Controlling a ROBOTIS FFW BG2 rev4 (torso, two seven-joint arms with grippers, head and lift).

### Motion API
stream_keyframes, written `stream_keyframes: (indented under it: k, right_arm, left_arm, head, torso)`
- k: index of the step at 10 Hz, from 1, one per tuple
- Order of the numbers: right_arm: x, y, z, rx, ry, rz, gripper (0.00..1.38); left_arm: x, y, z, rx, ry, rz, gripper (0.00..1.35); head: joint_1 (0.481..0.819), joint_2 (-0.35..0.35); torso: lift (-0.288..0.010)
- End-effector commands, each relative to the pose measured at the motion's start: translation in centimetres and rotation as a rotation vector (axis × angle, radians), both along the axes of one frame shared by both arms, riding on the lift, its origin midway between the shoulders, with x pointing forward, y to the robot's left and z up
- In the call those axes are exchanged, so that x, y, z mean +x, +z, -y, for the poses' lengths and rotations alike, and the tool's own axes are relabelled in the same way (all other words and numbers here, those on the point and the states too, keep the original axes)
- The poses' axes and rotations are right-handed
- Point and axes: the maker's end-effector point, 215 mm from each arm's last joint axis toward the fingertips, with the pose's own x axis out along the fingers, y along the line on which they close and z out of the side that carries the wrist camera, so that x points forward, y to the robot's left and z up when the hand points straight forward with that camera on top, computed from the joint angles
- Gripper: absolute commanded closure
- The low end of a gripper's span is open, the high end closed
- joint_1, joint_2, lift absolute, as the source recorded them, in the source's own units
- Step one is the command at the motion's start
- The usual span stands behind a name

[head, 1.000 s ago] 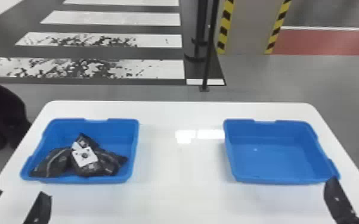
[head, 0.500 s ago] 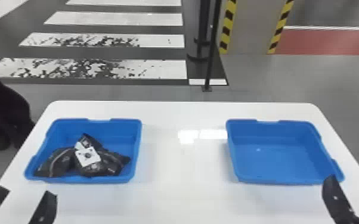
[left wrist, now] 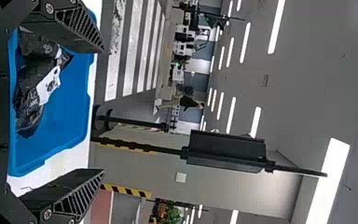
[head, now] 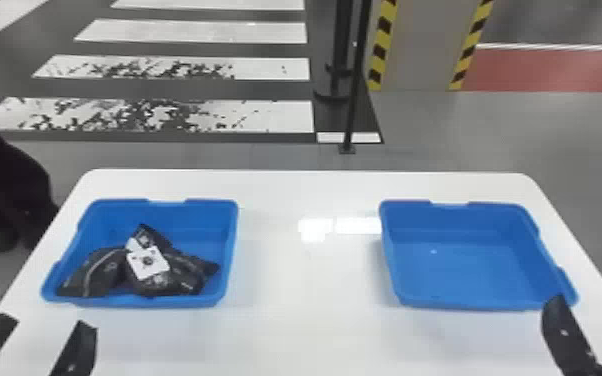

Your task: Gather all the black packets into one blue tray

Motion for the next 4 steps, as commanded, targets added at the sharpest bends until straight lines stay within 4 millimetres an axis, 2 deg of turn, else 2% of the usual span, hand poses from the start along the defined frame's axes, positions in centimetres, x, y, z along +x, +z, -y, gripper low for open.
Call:
stream_keyframes:
  k: [1,4]
  right_arm:
    - [-0.02,0.01,0.04,0.001,-0.001,0.000,0.11]
    - [-0.07,0.06,0.02,0.001,-0.001,0.000,0.11]
  left_arm:
    - [-0.02,0.00,-0.05,-0.004,0.003,0.001,0.11]
    - [-0.10,-0.06,-0.07,-0.006,0.004,-0.001,0.11]
  head:
    - [0.695,-0.014]
    - [0.695,-0.014]
  torso:
    - [-0.110]
    - [-0.110]
